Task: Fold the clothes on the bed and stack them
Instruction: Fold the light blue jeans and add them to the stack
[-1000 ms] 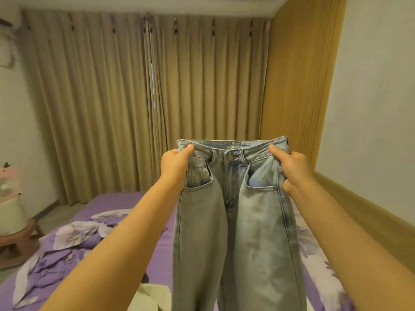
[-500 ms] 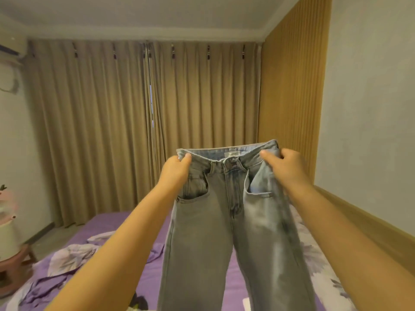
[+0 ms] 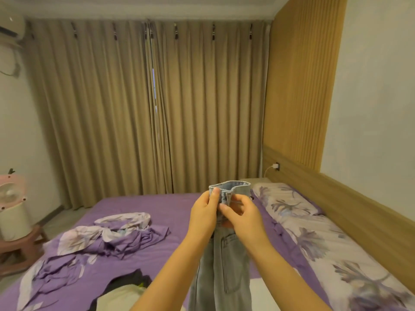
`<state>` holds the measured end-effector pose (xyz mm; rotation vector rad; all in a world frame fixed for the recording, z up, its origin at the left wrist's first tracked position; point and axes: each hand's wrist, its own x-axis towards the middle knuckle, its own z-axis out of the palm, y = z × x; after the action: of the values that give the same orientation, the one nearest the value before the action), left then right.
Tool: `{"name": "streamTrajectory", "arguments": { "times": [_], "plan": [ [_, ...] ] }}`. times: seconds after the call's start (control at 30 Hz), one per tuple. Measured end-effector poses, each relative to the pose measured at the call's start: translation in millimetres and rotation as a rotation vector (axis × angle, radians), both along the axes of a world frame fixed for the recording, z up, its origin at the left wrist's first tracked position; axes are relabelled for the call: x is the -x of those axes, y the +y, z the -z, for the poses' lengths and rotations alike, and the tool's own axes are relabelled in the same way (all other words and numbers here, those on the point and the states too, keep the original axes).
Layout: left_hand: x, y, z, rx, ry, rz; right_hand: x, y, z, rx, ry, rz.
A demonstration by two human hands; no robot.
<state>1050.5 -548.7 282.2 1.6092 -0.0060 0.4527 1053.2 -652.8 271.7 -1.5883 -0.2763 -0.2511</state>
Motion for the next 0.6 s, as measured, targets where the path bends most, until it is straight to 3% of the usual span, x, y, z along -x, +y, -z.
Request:
{"name": "streamTrajectory", "arguments": {
  "times": [0.2, 0.33, 0.4, 0.47, 0.6],
  "plan": [
    [4.8, 15.4, 20.1, -0.029, 0.013, 0.044, 8.5, -0.7, 8.1, 0.155, 0.03, -0.287],
    [9.0, 24.7, 22.8, -0.004, -0.003, -0.043, -4.6, -20.8, 30.5, 0.296, -0.153, 0.054],
    [13.1, 29.1, 15.7, 0.051, -0.006, 0.013, -13.8, -31.4, 39.8, 0.215, -0.085, 0.09],
    [19.1, 35.5, 2.6, 0.105, -0.025, 0.061, -22.0, -39.3, 43.6, 0.106, 0.034, -0.037],
    [31.0, 53.5, -38.5, 0.205, -0.091, 0.112, -28.0, -42.5, 42.4, 0.018, 0.062, -0.422]
  ]
}}
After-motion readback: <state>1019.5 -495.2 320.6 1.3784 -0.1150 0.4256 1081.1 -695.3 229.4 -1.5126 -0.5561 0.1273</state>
